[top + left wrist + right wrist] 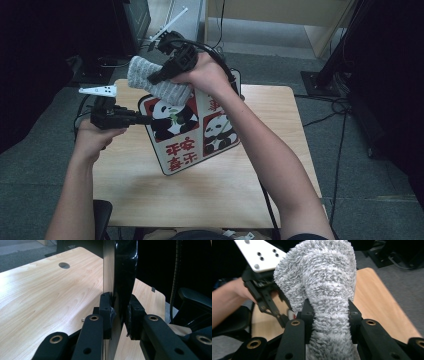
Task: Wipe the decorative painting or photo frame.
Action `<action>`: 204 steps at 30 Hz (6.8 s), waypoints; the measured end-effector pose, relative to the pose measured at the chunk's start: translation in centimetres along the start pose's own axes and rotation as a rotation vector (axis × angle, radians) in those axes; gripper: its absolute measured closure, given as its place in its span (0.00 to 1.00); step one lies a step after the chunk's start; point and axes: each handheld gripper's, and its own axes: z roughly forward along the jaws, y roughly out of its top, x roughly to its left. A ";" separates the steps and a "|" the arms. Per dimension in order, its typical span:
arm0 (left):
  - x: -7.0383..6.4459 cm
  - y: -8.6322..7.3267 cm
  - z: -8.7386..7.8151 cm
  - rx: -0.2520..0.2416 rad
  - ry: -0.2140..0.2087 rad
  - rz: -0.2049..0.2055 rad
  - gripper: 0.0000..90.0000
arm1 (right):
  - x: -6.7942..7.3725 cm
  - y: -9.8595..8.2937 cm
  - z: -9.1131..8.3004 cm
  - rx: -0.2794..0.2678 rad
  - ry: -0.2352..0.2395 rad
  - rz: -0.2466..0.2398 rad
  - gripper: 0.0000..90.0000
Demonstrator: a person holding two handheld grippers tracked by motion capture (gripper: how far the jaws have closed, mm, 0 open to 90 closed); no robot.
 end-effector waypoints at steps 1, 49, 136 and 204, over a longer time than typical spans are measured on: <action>0.0 0.0 0.0 0.002 0.002 0.000 0.87 | 0.2 0.1 0.4 0.008 -0.001 -0.003 0.76; -0.2 -0.1 -0.1 0.021 0.009 0.006 0.87 | -2.4 -3.6 0.3 -0.065 0.029 0.125 0.70; -0.1 -0.3 -0.2 0.012 0.015 -0.016 0.88 | -8.5 -7.7 -5.1 -0.060 -0.025 0.228 0.69; 0.0 -0.5 -0.3 0.006 0.032 -0.023 0.87 | -13.1 -13.4 -11.2 -0.134 -0.208 0.374 0.69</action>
